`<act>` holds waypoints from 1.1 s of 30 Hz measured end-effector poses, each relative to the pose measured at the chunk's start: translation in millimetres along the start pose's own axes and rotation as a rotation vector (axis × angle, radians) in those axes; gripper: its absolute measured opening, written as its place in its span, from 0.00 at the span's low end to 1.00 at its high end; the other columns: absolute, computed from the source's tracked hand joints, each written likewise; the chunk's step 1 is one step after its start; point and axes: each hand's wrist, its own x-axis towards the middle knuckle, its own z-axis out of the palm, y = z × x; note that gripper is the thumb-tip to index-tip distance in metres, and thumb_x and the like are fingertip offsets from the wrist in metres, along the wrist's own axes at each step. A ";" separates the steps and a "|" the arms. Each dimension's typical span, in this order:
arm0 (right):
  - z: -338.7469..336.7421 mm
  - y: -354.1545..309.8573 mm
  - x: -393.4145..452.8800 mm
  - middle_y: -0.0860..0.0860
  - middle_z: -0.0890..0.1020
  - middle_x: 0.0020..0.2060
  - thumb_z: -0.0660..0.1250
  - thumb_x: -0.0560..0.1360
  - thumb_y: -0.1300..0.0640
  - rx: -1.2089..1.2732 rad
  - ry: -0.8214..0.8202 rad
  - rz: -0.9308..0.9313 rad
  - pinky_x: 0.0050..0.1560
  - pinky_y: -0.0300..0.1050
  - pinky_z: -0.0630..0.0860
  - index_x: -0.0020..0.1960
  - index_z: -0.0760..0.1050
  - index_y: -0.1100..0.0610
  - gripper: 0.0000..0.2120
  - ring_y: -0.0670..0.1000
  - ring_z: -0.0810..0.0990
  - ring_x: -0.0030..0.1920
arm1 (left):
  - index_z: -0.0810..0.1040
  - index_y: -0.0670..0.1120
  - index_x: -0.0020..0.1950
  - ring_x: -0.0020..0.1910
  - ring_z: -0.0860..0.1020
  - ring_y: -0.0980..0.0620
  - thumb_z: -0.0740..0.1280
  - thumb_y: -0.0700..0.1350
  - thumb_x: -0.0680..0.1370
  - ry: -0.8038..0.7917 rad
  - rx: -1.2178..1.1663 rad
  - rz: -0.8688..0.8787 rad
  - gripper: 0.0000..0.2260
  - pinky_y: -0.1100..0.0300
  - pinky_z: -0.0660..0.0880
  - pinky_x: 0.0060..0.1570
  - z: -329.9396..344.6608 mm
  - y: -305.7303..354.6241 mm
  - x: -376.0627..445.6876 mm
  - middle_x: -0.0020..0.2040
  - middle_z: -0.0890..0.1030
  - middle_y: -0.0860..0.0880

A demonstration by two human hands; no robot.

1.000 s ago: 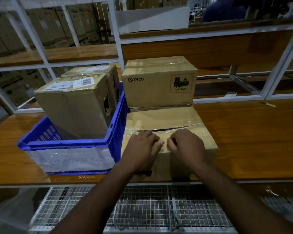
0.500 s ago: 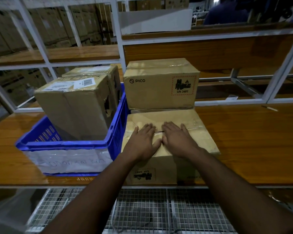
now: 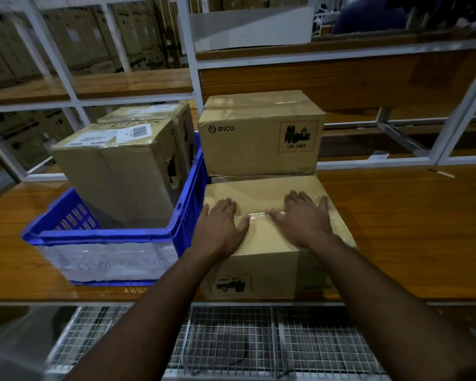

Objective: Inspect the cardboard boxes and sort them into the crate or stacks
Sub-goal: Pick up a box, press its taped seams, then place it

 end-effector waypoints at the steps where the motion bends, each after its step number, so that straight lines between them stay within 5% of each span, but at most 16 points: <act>1: -0.8 2.0 1.0 0.51 0.59 0.80 0.45 0.79 0.31 0.004 -0.001 -0.015 0.76 0.68 0.45 0.79 0.60 0.53 0.37 0.53 0.54 0.80 | 0.59 0.47 0.82 0.81 0.54 0.53 0.50 0.63 0.84 0.004 -0.005 0.004 0.30 0.47 0.47 0.80 -0.1 -1.8 0.6 0.82 0.59 0.50; 4: -0.1 8.1 0.4 0.50 0.63 0.78 0.47 0.80 0.33 0.041 0.045 -0.004 0.74 0.71 0.43 0.76 0.65 0.51 0.33 0.53 0.56 0.79 | 0.64 0.45 0.79 0.80 0.56 0.50 0.53 0.62 0.83 0.092 -0.061 -0.046 0.30 0.44 0.51 0.80 -0.5 -3.9 0.8 0.81 0.62 0.47; 7: 0.9 15.2 -1.4 0.54 0.70 0.72 0.51 0.80 0.34 0.096 0.159 0.201 0.73 0.73 0.50 0.68 0.74 0.51 0.28 0.58 0.63 0.74 | 0.64 0.43 0.78 0.78 0.61 0.43 0.60 0.62 0.81 0.213 -0.175 -0.227 0.32 0.43 0.61 0.76 -1.0 -6.6 -1.3 0.79 0.63 0.42; 12: -1.9 16.5 -8.0 0.60 0.72 0.68 0.59 0.78 0.36 0.189 0.191 0.352 0.64 0.57 0.68 0.71 0.67 0.56 0.30 0.62 0.71 0.66 | 0.62 0.44 0.78 0.65 0.76 0.41 0.65 0.66 0.77 0.185 -0.306 -0.371 0.37 0.45 0.77 0.59 0.3 -12.6 -3.6 0.71 0.73 0.42; 17: -3.8 19.1 -37.4 0.58 0.69 0.71 0.60 0.78 0.36 0.251 0.336 0.329 0.66 0.58 0.69 0.73 0.64 0.54 0.31 0.61 0.70 0.68 | 0.65 0.50 0.75 0.63 0.78 0.46 0.66 0.66 0.75 0.356 -0.401 -0.276 0.33 0.50 0.77 0.57 -0.4 -8.0 -35.5 0.67 0.77 0.48; 24: -5.1 26.7 -88.7 0.56 0.66 0.67 0.69 0.75 0.44 0.590 0.724 0.327 0.63 0.59 0.69 0.77 0.59 0.52 0.35 0.58 0.67 0.66 | 0.54 0.51 0.81 0.75 0.68 0.48 0.73 0.58 0.75 0.658 -0.602 -0.209 0.41 0.47 0.70 0.70 6.7 14.2 -91.6 0.79 0.66 0.50; 29: -5.0 27.5 -94.2 0.55 0.64 0.67 0.71 0.75 0.51 0.796 0.770 0.368 0.60 0.56 0.73 0.80 0.51 0.49 0.41 0.56 0.68 0.62 | 0.50 0.59 0.81 0.72 0.67 0.50 0.80 0.51 0.69 0.689 -0.726 -0.183 0.50 0.52 0.70 0.67 17.1 9.5 -97.3 0.77 0.65 0.49; 33: 4.8 34.0 -97.3 0.57 0.63 0.67 0.72 0.73 0.58 0.875 0.730 0.347 0.54 0.45 0.68 0.81 0.51 0.52 0.43 0.48 0.65 0.59 | 0.49 0.53 0.83 0.74 0.65 0.46 0.82 0.48 0.68 0.668 -0.695 -0.177 0.53 0.48 0.70 0.68 29.7 -3.4 -96.8 0.77 0.62 0.49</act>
